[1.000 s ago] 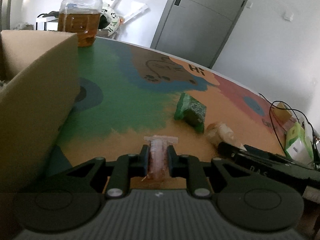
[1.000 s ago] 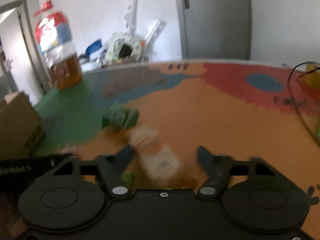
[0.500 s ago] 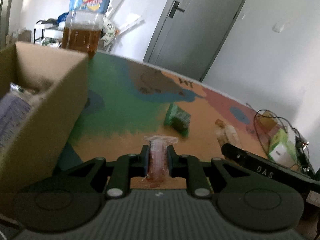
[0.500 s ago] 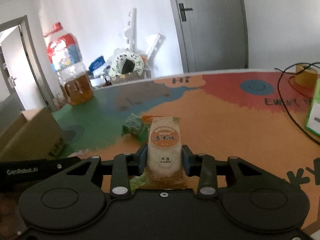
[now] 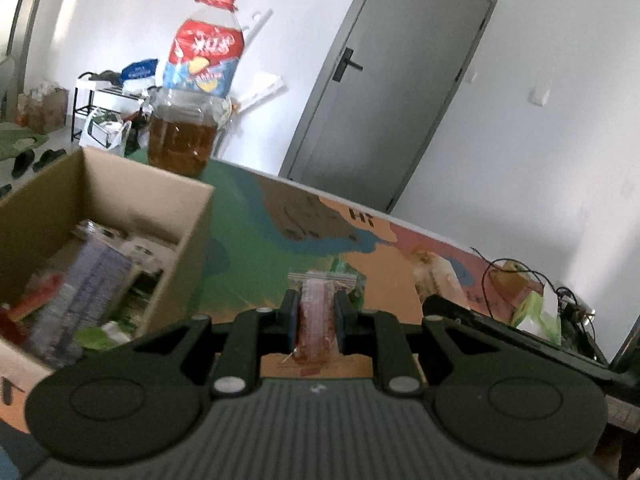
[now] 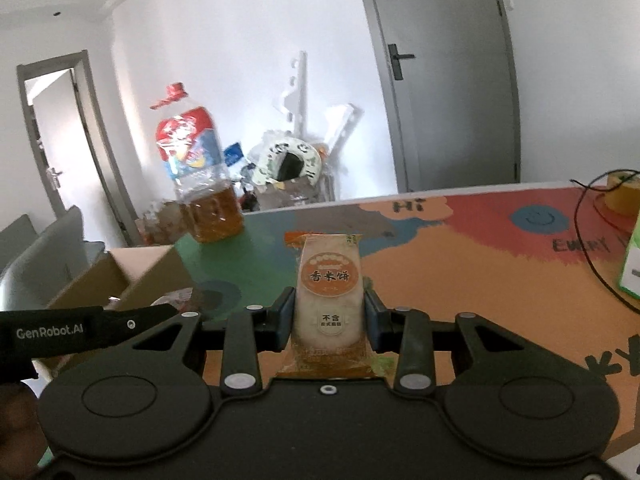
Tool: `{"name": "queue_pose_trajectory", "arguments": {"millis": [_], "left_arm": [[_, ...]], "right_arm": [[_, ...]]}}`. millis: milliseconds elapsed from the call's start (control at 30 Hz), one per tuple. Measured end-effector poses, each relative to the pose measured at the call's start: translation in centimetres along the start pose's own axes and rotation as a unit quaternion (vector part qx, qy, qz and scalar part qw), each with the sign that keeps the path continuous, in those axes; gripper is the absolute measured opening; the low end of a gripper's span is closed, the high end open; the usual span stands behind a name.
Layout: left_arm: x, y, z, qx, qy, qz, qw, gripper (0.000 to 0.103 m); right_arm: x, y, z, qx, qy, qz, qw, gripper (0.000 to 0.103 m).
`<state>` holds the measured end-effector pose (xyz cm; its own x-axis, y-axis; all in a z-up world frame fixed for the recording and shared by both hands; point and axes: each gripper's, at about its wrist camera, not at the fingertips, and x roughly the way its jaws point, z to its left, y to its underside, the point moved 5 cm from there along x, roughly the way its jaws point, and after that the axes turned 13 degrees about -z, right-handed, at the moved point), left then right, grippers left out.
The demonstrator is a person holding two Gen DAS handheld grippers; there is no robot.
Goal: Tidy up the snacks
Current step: 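Carry both snacks over the cardboard box and open both grippers to drop them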
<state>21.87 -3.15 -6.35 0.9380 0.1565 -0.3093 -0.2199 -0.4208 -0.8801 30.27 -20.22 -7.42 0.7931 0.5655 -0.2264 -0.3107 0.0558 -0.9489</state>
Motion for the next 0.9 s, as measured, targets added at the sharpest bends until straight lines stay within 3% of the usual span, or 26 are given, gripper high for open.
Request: {"name": "queue_pose_trajectory", "arguments": {"millis": [300,800,900], "left_arm": [[-3.5,-2.1,2.0,-0.001,-0.019,-0.032,0.9993,0.017],[-6.1,-3.8,7.8,-0.032,-0.053,-0.054,0.9966,0.017],[-6.2,-3.8,8.8,-0.039,-0.056,-0.052,0.9963,0.010]], "right_arm": [[-1.1,-1.0,2.6,0.009,-0.030,-0.019,0.999,0.037],[-0.6,-1.1,8.0,-0.008,-0.063,-0.017,0.998,0.037],[-0.5,-0.9,9.1,-0.013,-0.072,-0.017,0.997,0.037]]}}
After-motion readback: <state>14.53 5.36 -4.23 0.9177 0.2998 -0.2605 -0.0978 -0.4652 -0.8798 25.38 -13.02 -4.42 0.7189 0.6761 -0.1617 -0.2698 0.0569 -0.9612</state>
